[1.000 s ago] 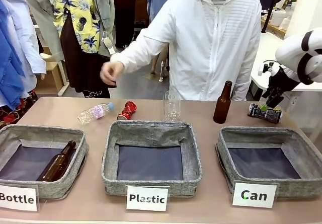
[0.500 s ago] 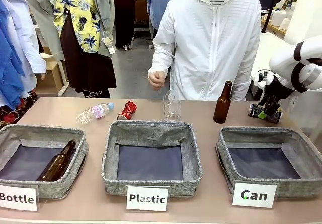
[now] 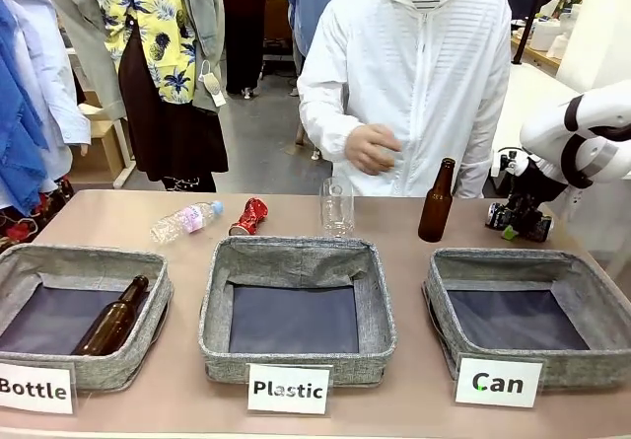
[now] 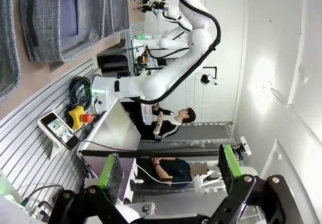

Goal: Sort the can waste into the basket.
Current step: Pick up the can waste from the table and place it in the right Fabric basket.

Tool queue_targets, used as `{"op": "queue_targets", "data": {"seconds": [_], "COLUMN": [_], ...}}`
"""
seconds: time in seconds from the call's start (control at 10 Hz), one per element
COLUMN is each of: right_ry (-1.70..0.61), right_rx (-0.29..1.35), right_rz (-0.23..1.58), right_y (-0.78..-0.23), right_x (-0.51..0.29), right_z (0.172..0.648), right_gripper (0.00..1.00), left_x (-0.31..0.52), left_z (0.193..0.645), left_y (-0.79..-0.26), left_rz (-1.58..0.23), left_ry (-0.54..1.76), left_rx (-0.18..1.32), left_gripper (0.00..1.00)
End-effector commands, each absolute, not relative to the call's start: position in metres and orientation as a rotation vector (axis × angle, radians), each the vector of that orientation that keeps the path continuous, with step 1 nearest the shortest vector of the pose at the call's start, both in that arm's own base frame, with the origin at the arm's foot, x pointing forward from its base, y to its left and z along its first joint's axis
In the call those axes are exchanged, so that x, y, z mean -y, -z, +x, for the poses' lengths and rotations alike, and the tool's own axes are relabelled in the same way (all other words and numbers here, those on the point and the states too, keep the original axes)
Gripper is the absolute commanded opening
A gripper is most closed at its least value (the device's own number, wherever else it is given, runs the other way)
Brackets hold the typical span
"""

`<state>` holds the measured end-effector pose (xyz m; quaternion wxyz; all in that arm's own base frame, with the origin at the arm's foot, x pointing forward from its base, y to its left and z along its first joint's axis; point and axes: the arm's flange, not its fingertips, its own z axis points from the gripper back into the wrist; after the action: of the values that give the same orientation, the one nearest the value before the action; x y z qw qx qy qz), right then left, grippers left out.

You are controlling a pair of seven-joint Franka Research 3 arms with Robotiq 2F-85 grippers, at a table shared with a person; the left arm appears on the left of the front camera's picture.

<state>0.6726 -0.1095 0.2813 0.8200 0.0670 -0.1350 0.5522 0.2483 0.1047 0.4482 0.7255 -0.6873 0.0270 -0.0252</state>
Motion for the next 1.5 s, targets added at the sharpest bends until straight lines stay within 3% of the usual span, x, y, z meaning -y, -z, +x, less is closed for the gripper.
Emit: {"op": "queue_targets", "data": {"seconds": [0.0,0.1,0.2,0.3,0.4,0.5,0.6,0.7,1.2,1.4], "right_ry": [-1.196,-1.204,-1.206,-1.2,-1.18,-1.155,-1.144,-1.119,-1.013,-0.924], "right_rx": [0.282,0.262,0.261,0.258,0.252,0.266,0.294,0.299,0.348,0.331], "right_rz": [0.174,0.194,0.202,0.194,0.17,0.176,0.19,0.177,0.168,0.169], "right_y": [-0.282,-0.281,-0.281,-0.282,-0.285,-0.29,-0.295,-0.299,-0.32,-0.359], "right_x": [0.112,0.113,0.113,0.114,0.12,0.133,0.142,0.148,0.176,0.161], "right_z": [0.678,0.678,0.677,0.676,0.674,0.67,0.665,0.661,0.643,0.606], "right_gripper": [1.0,0.4,0.4,0.0,0.38,0.0,0.15,0.0,0.0,0.0], "left_x": [-0.103,-0.103,-0.103,-0.103,-0.103,-0.103,-0.103,-0.103,-0.103,-0.103], "left_z": [0.247,0.247,0.247,0.247,0.247,0.247,0.247,0.247,0.247,0.247], "left_y": [-0.451,-0.451,-0.451,-0.451,-0.451,-0.451,-0.451,-0.451,-0.451,-0.451], "left_rz": [-1.533,-1.533,-1.533,-1.533,-1.533,-1.533,-1.533,-1.533,-1.533,-1.533], "left_ry": [0.057,0.057,0.057,0.057,0.057,0.057,0.057,0.057,0.057,0.057], "left_rx": [-0.056,-0.056,-0.056,-0.056,-0.056,-0.056,-0.056,-0.056,-0.056,-0.056], "left_gripper": [1.0,1.0,1.0,1.0,1.0,1.0,1.0,1.0,1.0,1.0]}}
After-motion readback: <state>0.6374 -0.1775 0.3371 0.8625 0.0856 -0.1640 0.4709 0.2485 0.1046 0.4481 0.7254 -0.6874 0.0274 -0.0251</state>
